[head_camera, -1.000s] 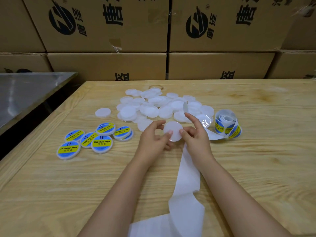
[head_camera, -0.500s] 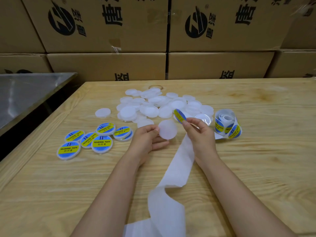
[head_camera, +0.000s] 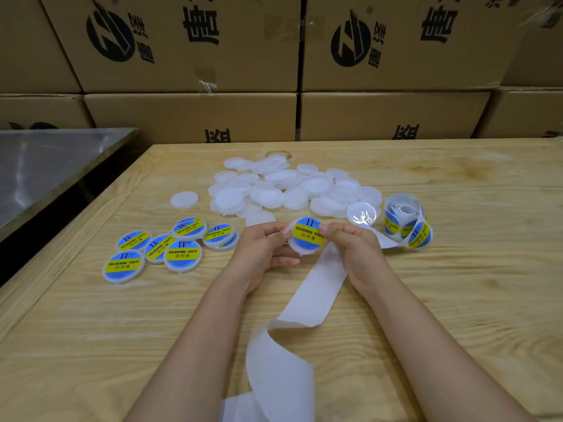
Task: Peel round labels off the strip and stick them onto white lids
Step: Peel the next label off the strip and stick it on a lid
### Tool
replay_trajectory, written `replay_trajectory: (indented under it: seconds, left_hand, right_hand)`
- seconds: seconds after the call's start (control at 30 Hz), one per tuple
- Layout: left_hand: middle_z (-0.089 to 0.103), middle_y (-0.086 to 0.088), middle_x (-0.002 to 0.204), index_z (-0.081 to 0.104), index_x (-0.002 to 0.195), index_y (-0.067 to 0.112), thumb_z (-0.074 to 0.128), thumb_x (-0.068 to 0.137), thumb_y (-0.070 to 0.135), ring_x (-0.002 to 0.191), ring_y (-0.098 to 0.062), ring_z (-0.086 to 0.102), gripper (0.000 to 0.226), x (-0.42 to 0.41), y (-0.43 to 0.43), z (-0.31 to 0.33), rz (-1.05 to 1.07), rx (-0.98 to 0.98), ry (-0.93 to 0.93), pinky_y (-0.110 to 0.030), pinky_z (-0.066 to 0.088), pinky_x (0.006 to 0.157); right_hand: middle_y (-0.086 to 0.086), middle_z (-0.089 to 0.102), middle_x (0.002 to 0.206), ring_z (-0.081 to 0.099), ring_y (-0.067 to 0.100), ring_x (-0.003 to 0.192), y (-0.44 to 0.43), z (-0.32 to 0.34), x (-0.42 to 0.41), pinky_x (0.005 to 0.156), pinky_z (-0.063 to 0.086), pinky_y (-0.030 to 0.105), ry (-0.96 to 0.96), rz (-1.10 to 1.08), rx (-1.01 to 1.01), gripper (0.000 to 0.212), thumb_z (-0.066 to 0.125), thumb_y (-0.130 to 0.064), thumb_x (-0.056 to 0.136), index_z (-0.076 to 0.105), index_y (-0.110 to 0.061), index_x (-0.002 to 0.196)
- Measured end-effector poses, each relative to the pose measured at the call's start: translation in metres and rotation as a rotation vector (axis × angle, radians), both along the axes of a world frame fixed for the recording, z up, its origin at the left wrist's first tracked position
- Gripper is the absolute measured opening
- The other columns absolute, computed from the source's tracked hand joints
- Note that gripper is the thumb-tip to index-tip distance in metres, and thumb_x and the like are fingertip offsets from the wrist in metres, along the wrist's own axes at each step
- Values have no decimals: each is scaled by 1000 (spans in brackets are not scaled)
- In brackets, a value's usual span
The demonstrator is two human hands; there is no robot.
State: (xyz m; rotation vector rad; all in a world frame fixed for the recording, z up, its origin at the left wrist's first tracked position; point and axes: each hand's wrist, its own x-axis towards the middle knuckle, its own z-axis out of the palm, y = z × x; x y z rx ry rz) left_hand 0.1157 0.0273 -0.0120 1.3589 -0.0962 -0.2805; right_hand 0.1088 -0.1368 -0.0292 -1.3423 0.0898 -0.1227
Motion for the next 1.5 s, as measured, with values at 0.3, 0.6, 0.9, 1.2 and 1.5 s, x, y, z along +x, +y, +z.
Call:
replay_trajectory:
  seconds: [0.3, 0.6, 0.9, 1.2, 1.5]
  left_hand:
    - [72, -4, 69, 65, 91, 5, 51, 94, 8, 56, -15, 67, 14, -1, -1, 0, 6, 22, -16, -24, 54, 48]
    - [71, -6, 68, 65, 89, 5, 50, 94, 7, 55, -15, 67, 15, -2, -2, 2, 17, 31, -11, -24, 55, 48]
    - [72, -7, 70, 65, 88, 7, 51, 95, 8, 58, -16, 67, 16, -4, -2, 2, 29, 70, -29, -24, 56, 51]
    - [71, -4, 63, 65, 86, 5, 53, 94, 8, 52, -14, 65, 15, -5, -5, 2, 85, 99, -18, -20, 52, 47]
    - [69, -7, 60, 61, 84, 2, 51, 93, 2, 50, -14, 65, 13, -6, -6, 5, 132, 49, 52, -20, 51, 46]
  right_hand:
    - [-8, 64, 61, 56, 4, 70, 2, 2, -1, 70, 37, 22, 11, -30, -70, 27, 71, -10, 77, 68, -18, 51]
    - [-5, 62, 62, 55, 10, 73, 2, 0, 0, 68, 36, 23, 32, -59, -100, 23, 73, -14, 76, 65, -16, 55]
    - [2, 66, 72, 58, 15, 81, 3, 1, -1, 74, 39, 25, 45, -77, -122, 22, 74, -16, 76, 66, -17, 56]
    - [1, 67, 78, 57, 9, 75, 10, -6, -2, 71, 42, 21, -37, -132, -281, 14, 75, -20, 77, 66, -16, 67]
    - [-16, 65, 71, 58, -4, 71, 15, -6, -8, 66, 41, 8, -183, -208, -481, 16, 72, -19, 79, 63, -30, 71]
